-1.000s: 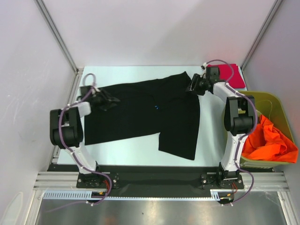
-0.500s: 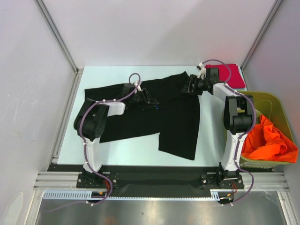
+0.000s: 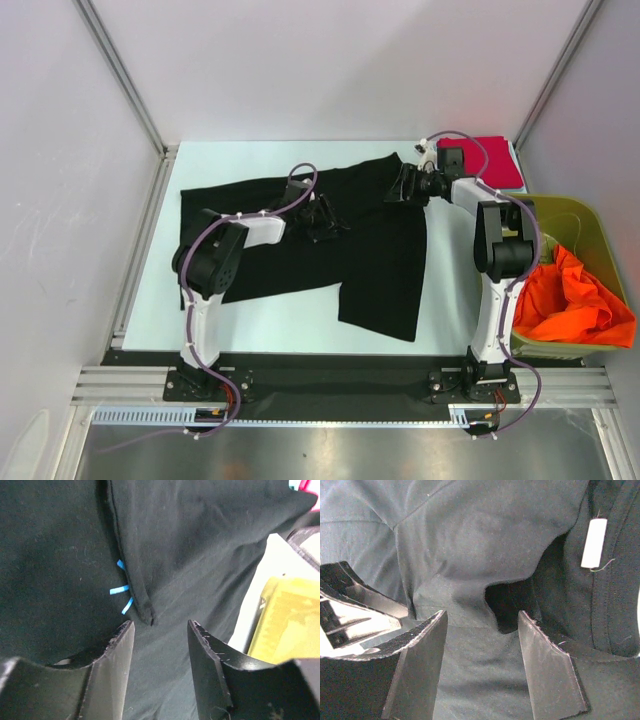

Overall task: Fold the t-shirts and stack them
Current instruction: Fold the tshirt

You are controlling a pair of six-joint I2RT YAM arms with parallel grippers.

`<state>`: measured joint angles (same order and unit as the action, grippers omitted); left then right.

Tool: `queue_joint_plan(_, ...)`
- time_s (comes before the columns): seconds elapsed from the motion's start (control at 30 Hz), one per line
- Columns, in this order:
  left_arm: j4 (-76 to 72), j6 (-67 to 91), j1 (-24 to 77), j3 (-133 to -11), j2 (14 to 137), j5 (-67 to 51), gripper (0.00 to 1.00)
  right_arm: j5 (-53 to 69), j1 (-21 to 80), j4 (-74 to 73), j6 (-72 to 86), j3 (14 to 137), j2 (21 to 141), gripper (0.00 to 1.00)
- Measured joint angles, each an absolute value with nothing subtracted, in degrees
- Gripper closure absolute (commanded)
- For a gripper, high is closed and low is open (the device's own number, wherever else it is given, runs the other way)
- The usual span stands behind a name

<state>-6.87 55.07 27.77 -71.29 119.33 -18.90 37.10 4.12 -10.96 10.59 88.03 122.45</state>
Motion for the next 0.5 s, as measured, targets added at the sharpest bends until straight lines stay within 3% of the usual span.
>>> queue_joint_plan(0.23, -4.82, 56.53, 28.01, -74.78, 121.51, -18.11, 0.58, 38.46, 4.12, -11.73, 10.39, 89.80, 124.20, 0.42)
queue_joint_plan(0.3, -4.36, 56.60, 28.01, -75.40, 121.91, -18.11, 0.69, 38.79, 4.10, -11.86, 10.39, 89.82, 124.25, 0.43)
queue_joint_plan(0.37, -3.31, 56.53, 28.01, -76.27, 122.41, -18.06, 0.77, 39.20, 4.10, -11.92, 10.31, 89.91, 124.31, 0.56)
queue_joint_plan(0.4, -2.87, 56.53, 28.01, -76.82, 122.76, -18.09, 0.86, 39.51, 4.10, -11.94, 10.22, 89.97, 124.33, 0.70)
queue_joint_plan(0.47, -1.72, 56.12, 28.01, -77.93, 123.42, -18.11, 0.95, 40.10, 4.10, -12.27, 10.37, 90.67, 124.75, 0.81)
queue_joint_plan(0.5, -0.97, 55.88, 28.01, -78.65, 123.68, -18.15, 1.00, 40.38, 4.10, -12.32, 10.66, 91.24, 125.05, 0.92)
